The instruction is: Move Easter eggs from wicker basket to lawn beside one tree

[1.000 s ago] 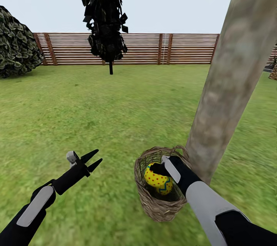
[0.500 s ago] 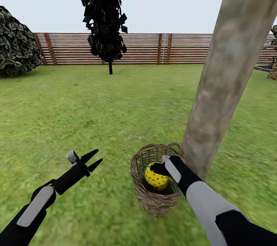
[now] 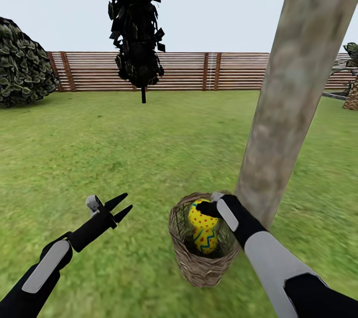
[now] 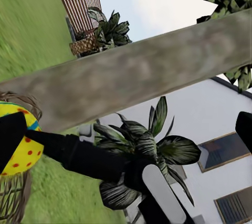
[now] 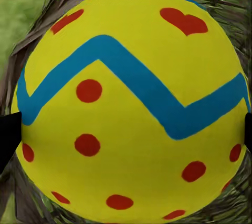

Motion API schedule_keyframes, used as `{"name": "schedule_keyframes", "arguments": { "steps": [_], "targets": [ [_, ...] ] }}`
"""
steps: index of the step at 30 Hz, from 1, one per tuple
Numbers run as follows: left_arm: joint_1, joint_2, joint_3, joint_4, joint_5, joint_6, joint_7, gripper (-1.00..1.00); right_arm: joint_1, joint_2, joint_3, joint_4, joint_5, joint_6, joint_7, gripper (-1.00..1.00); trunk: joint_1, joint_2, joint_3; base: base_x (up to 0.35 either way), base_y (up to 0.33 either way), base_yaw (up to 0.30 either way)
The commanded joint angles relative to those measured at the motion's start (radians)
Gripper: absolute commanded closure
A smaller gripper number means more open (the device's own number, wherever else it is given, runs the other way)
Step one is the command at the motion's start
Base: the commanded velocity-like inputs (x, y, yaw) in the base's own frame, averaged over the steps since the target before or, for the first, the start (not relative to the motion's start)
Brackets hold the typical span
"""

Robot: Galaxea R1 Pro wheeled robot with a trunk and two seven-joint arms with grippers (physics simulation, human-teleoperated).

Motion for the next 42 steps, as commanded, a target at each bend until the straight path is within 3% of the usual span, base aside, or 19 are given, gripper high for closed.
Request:
{"name": "schedule_keyframes", "arguments": {
  "steps": [1, 7, 8, 9, 11, 13, 20, 28, 36, 38, 42],
  "targets": [
    [-0.001, 0.001, -0.001, 0.000, 0.008, 0.006, 0.001, -1.00, 0.000, -0.006, 0.004, -0.014, -0.013, 0.002, -0.010, 1.00, -0.004, 0.007, 0.002, 0.000, 0.000, 0.000],
    [-0.001, 0.001, 0.000, 0.001, 0.007, 0.005, 0.001, -1.00, 0.024, -0.014, 0.001, -0.122, -0.022, 0.067, -0.001, 1.00, -0.027, 0.049, 0.021, 0.000, 0.000, 0.000],
    [-0.001, 0.001, 0.000, 0.001, 0.007, 0.005, 0.001, -1.00, 0.029, -0.017, 0.001, -0.140, -0.040, 0.068, 0.006, 1.00, -0.031, 0.056, 0.024, 0.000, 0.000, 0.000],
    [-0.001, 0.001, 0.000, 0.001, 0.007, 0.005, 0.001, -1.00, 0.038, -0.025, 0.002, -0.152, -0.073, 0.069, 0.043, 1.00, -0.035, 0.063, 0.027, 0.000, 0.000, 0.000],
    [-0.001, 0.001, 0.000, 0.001, 0.007, 0.005, 0.001, -1.00, 0.047, -0.052, 0.005, -0.158, -0.098, 0.069, 0.149, 1.00, -0.042, 0.077, 0.034, 0.000, 0.000, 0.000],
    [-0.001, 0.001, -0.001, 0.001, 0.007, 0.005, 0.001, -1.00, 0.050, -0.072, 0.006, -0.159, -0.106, 0.067, 0.288, 1.00, -0.050, 0.091, 0.040, -0.048, 0.000, 0.000],
    [-0.001, 0.001, 0.000, 0.001, 0.007, 0.006, 0.001, -1.00, 0.074, -0.093, 0.007, -0.157, -0.098, 0.064, 0.566, 1.00, -0.077, 0.140, 0.062, -0.298, 0.000, 0.000],
    [-0.001, 0.001, -0.001, 0.002, 0.007, 0.006, 0.001, -1.00, 0.076, -0.095, 0.006, -0.159, -0.098, 0.063, 0.589, 1.00, -0.108, 0.196, 0.089, -0.322, 0.000, -0.079],
    [-0.001, 0.001, -0.002, 0.000, 0.008, 0.005, 0.001, -1.00, 0.089, -0.095, 0.006, -0.143, -0.106, 0.065, 0.588, 1.00, -0.138, 0.252, 0.120, -0.037, 0.000, -0.249],
    [-0.001, -0.007, -0.003, 0.000, 0.004, 0.005, 0.001, -1.00, 0.097, -0.095, 0.007, -0.135, -0.106, 0.068, 0.587, 1.00, -0.146, 0.266, 0.128, 0.000, 0.000, -0.252],
    [-0.001, -0.047, -0.007, 0.001, -0.001, 0.005, 0.002, -1.00, 0.102, -0.096, 0.006, -0.129, -0.102, 0.069, 0.582, 1.00, -0.161, 0.294, 0.145, 0.000, 0.000, -0.252]
  ]
}}
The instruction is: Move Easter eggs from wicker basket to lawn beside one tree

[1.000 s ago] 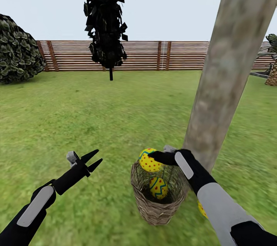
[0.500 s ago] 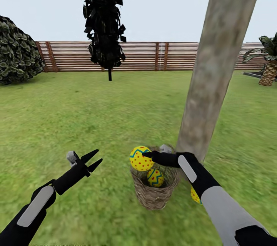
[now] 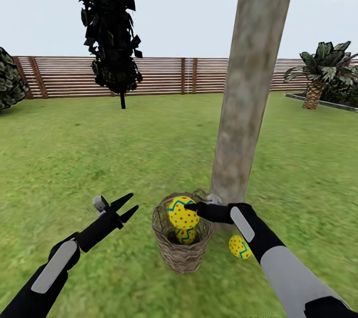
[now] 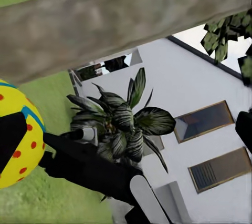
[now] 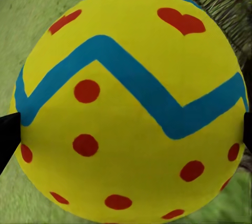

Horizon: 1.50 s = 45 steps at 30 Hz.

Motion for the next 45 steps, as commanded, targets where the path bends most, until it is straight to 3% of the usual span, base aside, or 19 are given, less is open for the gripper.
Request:
{"name": "schedule_keyframes", "arguments": {
  "steps": [1, 4, 10, 17, 21, 24, 25, 26, 28, 31, 34, 39, 45],
  "targets": [
    [0.000, -0.001, -0.001, 0.000, 0.009, 0.007, 0.001, -1.00, -0.001, -0.001, 0.000, 0.000, 0.004, 0.002, 0.001, 1.00, -0.004, 0.007, 0.003, 0.000, 0.000, -0.252],
    [0.000, -0.002, 0.001, 0.000, 0.010, 0.007, 0.000, -1.00, -0.001, -0.018, -0.001, -0.001, 0.005, 0.001, -0.001, 1.00, -0.016, 0.028, 0.015, 0.000, 0.000, -0.252],
    [0.000, -0.003, -0.001, 0.000, 0.008, 0.006, 0.001, -1.00, -0.001, -0.034, -0.003, -0.002, 0.002, 0.000, 0.002, 1.00, -0.016, 0.028, 0.021, -0.032, -0.041, -0.252],
    [0.000, -0.004, -0.002, 0.001, 0.007, -0.003, 0.003, -1.00, -0.001, -0.040, -0.004, -0.001, 0.005, -0.007, -0.005, 1.00, -0.016, 0.028, 0.028, -0.212, -0.208, -0.252],
    [0.000, -0.005, -0.003, 0.000, 0.007, -0.003, 0.003, -1.00, -0.001, -0.058, -0.003, -0.001, 0.005, -0.011, -0.088, 1.00, -0.016, 0.028, 0.031, -0.230, -0.215, -0.251],
    [0.000, -0.006, -0.004, 0.000, 0.008, -0.003, 0.003, -1.00, 0.000, -0.053, 0.001, 0.008, 0.008, -0.013, -0.219, 1.00, -0.016, 0.028, 0.034, -0.171, -0.273, -0.248],
    [0.000, -0.023, -0.004, 0.001, 0.006, -0.003, 0.004, -1.00, 0.000, -0.054, 0.012, -0.003, 0.040, -0.009, -0.297, 1.00, -0.016, 0.028, 0.036, -0.102, -0.313, -0.222],
    [0.000, -0.034, -0.005, 0.002, 0.005, -0.005, 0.006, -1.00, 0.000, -0.054, 0.032, -0.023, 0.099, -0.005, -0.324, 1.00, -0.016, 0.028, 0.037, -0.062, -0.319, -0.197],
    [0.000, -0.041, -0.006, 0.006, 0.005, -0.009, 0.007, -1.00, 0.000, -0.053, 0.075, -0.053, 0.232, -0.007, -0.342, 1.00, -0.016, 0.028, 0.039, -0.024, -0.324, -0.168],
    [0.000, -0.054, -0.018, 0.008, -0.005, -0.026, 0.008, -1.00, 0.000, -0.050, 0.097, -0.065, 0.397, -0.011, -0.349, 1.00, -0.016, 0.028, 0.040, -0.004, -0.332, -0.060],
    [0.000, -0.065, -0.028, 0.014, -0.041, -0.043, 0.009, -1.00, 0.000, -0.048, 0.117, -0.025, 0.419, -0.016, -0.350, 1.00, -0.016, 0.028, 0.040, 0.000, -0.337, 0.025],
    [0.000, -0.067, -0.029, 0.015, -0.045, -0.044, 0.009, -1.00, 0.000, -0.047, 0.192, 0.030, 0.421, -0.090, -0.352, 1.00, -0.016, 0.028, 0.040, 0.000, -0.337, 0.246],
    [0.000, -0.068, -0.029, 0.017, -0.045, -0.044, 0.009, -1.00, 0.000, -0.047, 0.202, 0.050, 0.421, -0.107, -0.352, 1.00, -0.016, 0.028, 0.040, 0.000, -0.337, 0.293]
  ]
}}
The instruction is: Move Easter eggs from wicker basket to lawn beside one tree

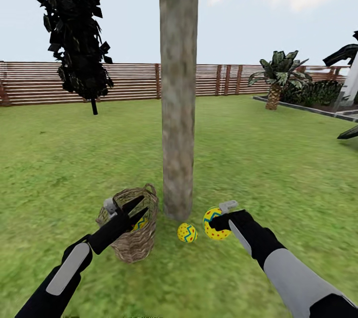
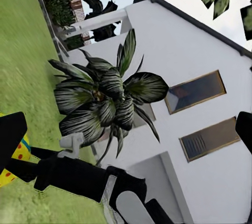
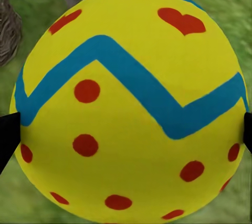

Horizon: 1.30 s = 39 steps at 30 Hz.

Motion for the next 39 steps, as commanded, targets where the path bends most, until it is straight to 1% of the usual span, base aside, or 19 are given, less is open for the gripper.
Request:
{"name": "schedule_keyframes", "arguments": {
  "steps": [1, 3, 5, 8, 9, 11, 14, 18, 20, 24, 27, 31, 34, 39],
  "targets": [
    [-0.001, -0.010, -0.001, 0.000, 0.009, 0.007, 0.002, -1.00, 0.000, -0.002, 0.005, 0.002, -0.006, 0.004, -0.002, 1.00, 0.000, 0.000, -0.001, 0.000, -0.337, 0.294],
    [-0.001, -0.021, -0.001, 0.000, 0.008, 0.007, 0.002, -1.00, 0.000, -0.002, 0.005, 0.014, -0.005, 0.003, -0.002, 1.00, 0.000, 0.000, -0.001, 0.000, -0.337, 0.294],
    [-0.001, -0.024, 0.000, 0.001, 0.007, 0.007, 0.002, -1.00, 0.000, -0.001, 0.005, 0.020, -0.004, 0.001, -0.002, 1.00, 0.000, 0.000, -0.001, 0.000, -0.337, 0.294],
    [-0.001, -0.025, -0.002, 0.034, 0.007, 0.007, 0.002, -1.00, 0.000, -0.001, 0.008, 0.048, -0.005, -0.040, -0.002, 1.00, 0.000, 0.000, -0.001, 0.017, -0.336, 0.294],
    [-0.001, -0.025, -0.002, 0.041, 0.008, 0.007, 0.002, -1.00, 0.000, -0.001, 0.018, 0.057, -0.005, -0.060, -0.003, 1.00, 0.000, 0.000, -0.001, 0.083, -0.329, 0.294],
    [-0.001, -0.025, -0.002, 0.045, 0.008, 0.007, 0.002, -1.00, 0.000, 0.000, 0.043, 0.065, -0.005, -0.073, -0.007, 1.00, 0.000, 0.000, -0.001, 0.100, -0.327, 0.294],
    [-0.001, -0.025, -0.002, 0.046, 0.008, 0.007, 0.002, -1.00, 0.000, 0.000, 0.055, 0.067, -0.005, -0.077, -0.008, 1.00, 0.000, 0.000, -0.001, 0.108, -0.325, 0.294],
    [-0.001, -0.026, -0.002, 0.046, 0.008, 0.007, 0.002, -1.00, 0.000, 0.000, 0.056, 0.067, -0.006, -0.078, -0.009, 1.00, 0.000, 0.000, -0.001, 0.110, -0.325, 0.294],
    [-0.001, -0.033, -0.002, 0.048, 0.007, 0.007, 0.002, -1.00, 0.000, 0.000, 0.056, 0.068, -0.006, -0.078, -0.009, 1.00, 0.000, 0.000, -0.001, 0.115, -0.324, 0.294],
    [-0.001, -0.036, -0.002, 0.048, 0.007, 0.006, 0.002, -1.00, 0.000, 0.000, 0.056, 0.081, -0.004, -0.078, -0.009, 1.00, 0.000, 0.000, -0.001, 0.139, -0.316, 0.294],
    [-0.001, -0.039, -0.001, 0.049, 0.007, 0.006, 0.001, -1.00, 0.000, 0.000, 0.056, 0.088, -0.004, -0.096, -0.009, 1.00, 0.000, 0.000, -0.001, 0.136, -0.206, 0.163],
    [-0.001, -0.041, -0.001, 0.048, 0.007, 0.005, 0.001, -1.00, 0.000, 0.000, 0.056, 0.090, -0.006, -0.099, -0.009, 1.00, 0.000, 0.000, -0.001, 0.009, -0.057, 0.070],
    [-0.001, -0.041, -0.003, 0.048, 0.008, -0.018, 0.001, -1.00, 0.000, 0.000, 0.056, 0.090, -0.007, -0.099, -0.009, 1.00, 0.000, 0.000, 0.000, -0.080, -0.252, 0.262],
    [-0.001, -0.042, -0.003, 0.049, 0.009, -0.025, 0.001, -1.00, 0.000, 0.001, 0.057, 0.106, -0.005, -0.100, -0.009, 1.00, 0.000, 0.000, 0.002, -0.033, -0.292, 0.280]
  ]
}}
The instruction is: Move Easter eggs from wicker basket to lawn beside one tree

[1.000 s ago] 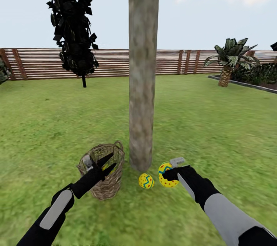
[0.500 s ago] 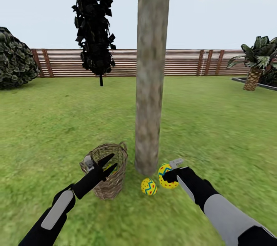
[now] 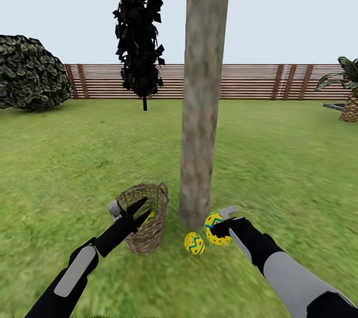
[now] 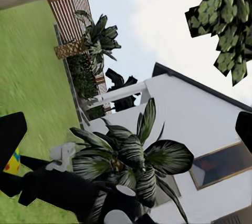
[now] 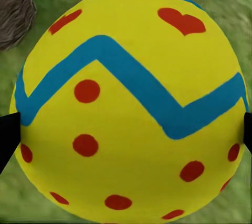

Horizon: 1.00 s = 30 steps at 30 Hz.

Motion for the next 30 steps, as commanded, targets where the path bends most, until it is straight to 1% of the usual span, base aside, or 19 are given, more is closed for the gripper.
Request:
{"name": "schedule_keyframes", "arguments": {
  "steps": [1, 3, 4, 5, 7, 9, 11, 14, 21, 22, 25, 26, 27, 28, 30],
  "targets": [
    [-0.001, 0.001, -0.002, 0.000, 0.010, 0.007, 0.001, -1.00, -0.001, -0.002, 0.008, 0.007, -0.006, -0.014, -0.003, 1.00, 0.000, 0.000, -0.001, -0.001, -0.303, 0.281],
    [-0.001, 0.000, -0.002, 0.000, 0.009, 0.007, 0.001, -1.00, -0.001, -0.001, 0.010, 0.040, -0.008, -0.104, -0.018, 1.00, 0.000, 0.000, 0.000, 0.000, -0.304, 0.282],
    [-0.001, 0.000, -0.002, 0.000, 0.009, 0.007, 0.001, -1.00, -0.001, -0.001, 0.010, 0.055, -0.007, -0.130, -0.038, 1.00, 0.000, 0.000, 0.000, 0.000, -0.308, 0.282],
    [-0.001, 0.000, -0.002, 0.000, 0.009, 0.007, 0.001, -1.00, -0.001, 0.001, 0.010, 0.069, -0.007, -0.160, -0.076, 1.00, 0.000, 0.000, 0.001, 0.005, -0.321, 0.282],
    [-0.001, 0.000, -0.002, 0.000, 0.009, 0.007, 0.001, -1.00, -0.001, 0.014, 0.010, 0.085, -0.009, -0.190, -0.135, 1.00, 0.000, 0.000, 0.001, 0.064, -0.325, 0.282],
    [-0.001, 0.000, -0.002, 0.000, 0.010, 0.007, 0.001, -1.00, -0.001, 0.026, 0.010, 0.101, -0.009, -0.197, -0.154, 1.00, 0.000, 0.000, 0.002, 0.112, -0.324, 0.173],
    [-0.001, 0.000, -0.002, 0.000, 0.010, 0.007, 0.000, -1.00, -0.001, 0.032, 0.010, 0.118, -0.007, -0.201, -0.159, 1.00, 0.000, 0.000, 0.002, 0.133, -0.320, 0.042],
    [-0.001, 0.000, -0.002, 0.000, 0.010, 0.007, 0.000, -1.00, -0.001, 0.035, 0.011, 0.157, -0.008, -0.218, -0.159, 1.00, 0.000, 0.000, 0.002, 0.170, -0.297, 0.003],
    [-0.001, 0.000, -0.001, 0.000, 0.010, 0.007, 0.000, -1.00, 0.000, 0.036, 0.011, 0.167, -0.011, -0.258, -0.149, 1.00, 0.000, 0.000, 0.002, 0.240, -0.245, 0.000],
    [-0.001, 0.000, -0.001, 0.000, 0.010, 0.007, 0.000, -1.00, -0.001, 0.041, 0.011, 0.167, -0.011, -0.258, -0.149, 1.00, 0.000, 0.000, 0.002, 0.244, -0.199, 0.000],
    [-0.001, 0.000, -0.001, 0.000, 0.011, 0.006, 0.000, -1.00, 0.000, 0.070, 0.011, 0.179, -0.009, -0.255, -0.159, 1.00, 0.000, 0.000, 0.002, 0.072, -0.050, 0.145],
    [-0.001, 0.000, -0.001, 0.000, 0.011, 0.006, 0.000, -1.00, 0.000, 0.077, 0.011, 0.189, -0.002, -0.256, -0.160, 1.00, 0.000, 0.000, 0.002, 0.013, -0.009, 0.264],
    [-0.001, 0.000, -0.001, 0.001, 0.011, 0.006, -0.001, -1.00, -0.001, 0.083, 0.011, 0.201, 0.026, -0.256, -0.160, 1.00, 0.000, 0.000, 0.002, 0.004, -0.002, 0.284],
    [-0.001, 0.000, -0.001, 0.001, 0.011, 0.006, -0.001, -1.00, -0.001, 0.085, 0.011, 0.203, 0.038, -0.256, -0.160, 1.00, 0.000, 0.000, 0.002, 0.002, -0.001, 0.288],
    [-0.001, -0.001, -0.002, 0.000, 0.011, 0.006, -0.002, -1.00, -0.001, 0.086, 0.010, 0.205, 0.050, -0.256, -0.159, 1.00, 0.004, -0.007, -0.001, 0.001, 0.000, 0.290]
  ]
}}
